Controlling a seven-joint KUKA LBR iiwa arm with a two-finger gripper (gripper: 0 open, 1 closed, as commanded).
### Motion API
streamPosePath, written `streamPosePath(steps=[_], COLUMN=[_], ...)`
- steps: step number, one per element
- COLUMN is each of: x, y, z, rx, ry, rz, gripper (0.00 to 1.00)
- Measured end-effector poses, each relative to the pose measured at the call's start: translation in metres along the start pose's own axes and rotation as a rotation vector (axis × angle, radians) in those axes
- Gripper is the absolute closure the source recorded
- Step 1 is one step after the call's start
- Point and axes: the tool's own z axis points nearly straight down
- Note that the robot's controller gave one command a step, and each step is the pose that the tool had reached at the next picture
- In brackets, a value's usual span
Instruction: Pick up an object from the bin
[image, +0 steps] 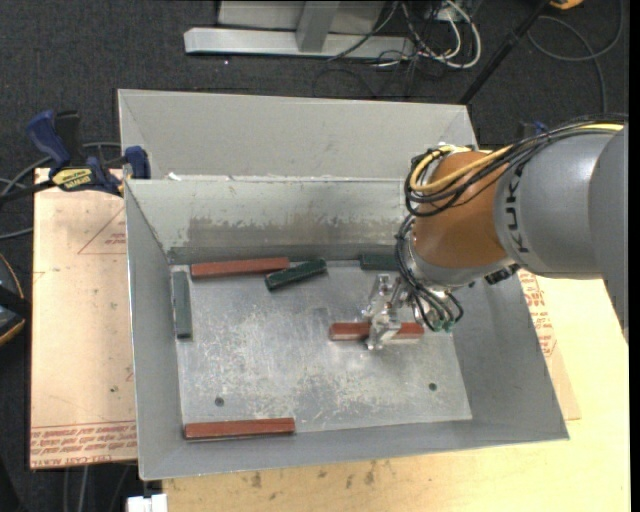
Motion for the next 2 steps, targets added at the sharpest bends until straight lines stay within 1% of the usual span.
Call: streamPosePath(steps=[1,2], x=[0.000,0.029], y=[0.000,0.003], z=[0.000,-0.132], rx=[0.000,0.002], ry=[0.000,0.006], rz=[0.000,0.089], gripper=[1.00,1.00])
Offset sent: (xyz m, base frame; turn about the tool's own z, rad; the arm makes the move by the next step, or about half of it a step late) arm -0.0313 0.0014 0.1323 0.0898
